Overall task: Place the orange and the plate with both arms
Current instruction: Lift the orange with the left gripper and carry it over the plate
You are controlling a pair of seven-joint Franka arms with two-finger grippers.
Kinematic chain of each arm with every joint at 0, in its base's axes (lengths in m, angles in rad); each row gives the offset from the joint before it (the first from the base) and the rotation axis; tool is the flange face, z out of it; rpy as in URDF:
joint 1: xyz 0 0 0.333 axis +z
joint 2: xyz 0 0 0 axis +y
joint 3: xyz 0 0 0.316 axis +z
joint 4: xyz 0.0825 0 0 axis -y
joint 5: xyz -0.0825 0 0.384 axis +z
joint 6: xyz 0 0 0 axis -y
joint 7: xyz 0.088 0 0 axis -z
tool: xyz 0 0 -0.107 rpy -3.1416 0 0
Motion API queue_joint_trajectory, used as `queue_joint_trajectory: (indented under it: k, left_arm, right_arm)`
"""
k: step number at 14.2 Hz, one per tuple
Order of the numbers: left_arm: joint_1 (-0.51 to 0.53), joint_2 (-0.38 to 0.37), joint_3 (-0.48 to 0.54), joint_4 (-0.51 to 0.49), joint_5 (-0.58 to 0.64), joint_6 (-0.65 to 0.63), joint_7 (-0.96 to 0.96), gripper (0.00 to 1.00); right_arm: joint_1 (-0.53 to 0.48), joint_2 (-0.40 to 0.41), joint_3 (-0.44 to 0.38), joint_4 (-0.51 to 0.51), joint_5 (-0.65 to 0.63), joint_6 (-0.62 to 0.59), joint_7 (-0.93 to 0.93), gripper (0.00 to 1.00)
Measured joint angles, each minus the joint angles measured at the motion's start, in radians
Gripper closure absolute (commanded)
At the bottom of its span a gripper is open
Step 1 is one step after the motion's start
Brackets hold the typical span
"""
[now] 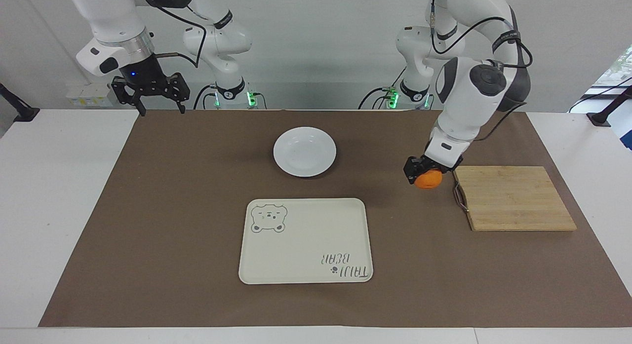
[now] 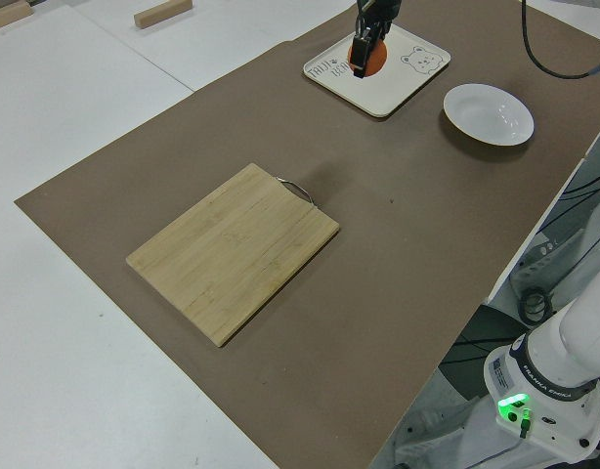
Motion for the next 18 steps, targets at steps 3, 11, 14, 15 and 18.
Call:
queue_joint_trajectory:
  k: [3, 11, 14, 15, 18]
  left_arm:
    - [-0.095, -0.001, -0.001, -0.015, 0.000, 0.023, -0.091, 1.00]
    - [-0.291, 0.007, -0.004, -0.141, -0.008, 0.207, -0.195, 1.00]
    - [-0.342, 0.033, -0.004, -0.156, -0.011, 0.247, -0.213, 1.00]
    - [-0.356, 0.038, -0.004, -0.162, -0.015, 0.258, -0.218, 1.00]
    - [-0.397, 0.041, -0.004, -0.185, -0.029, 0.283, -0.229, 1.00]
  right_arm:
    - [0.002, 0.000, 0.000, -0.010, 0.031, 0.018, -0.001, 0.00]
    - [0.003, 0.014, 0.000, -0.081, 0.112, 0.063, -0.051, 0.00]
    - [0.002, 0.020, -0.001, -0.112, 0.180, 0.070, -0.058, 0.00]
    - [-0.001, 0.020, -0.002, -0.124, 0.217, 0.070, -0.070, 0.00]
    - [-0.007, 0.021, -0.005, -0.170, 0.300, 0.072, -0.116, 0.00]
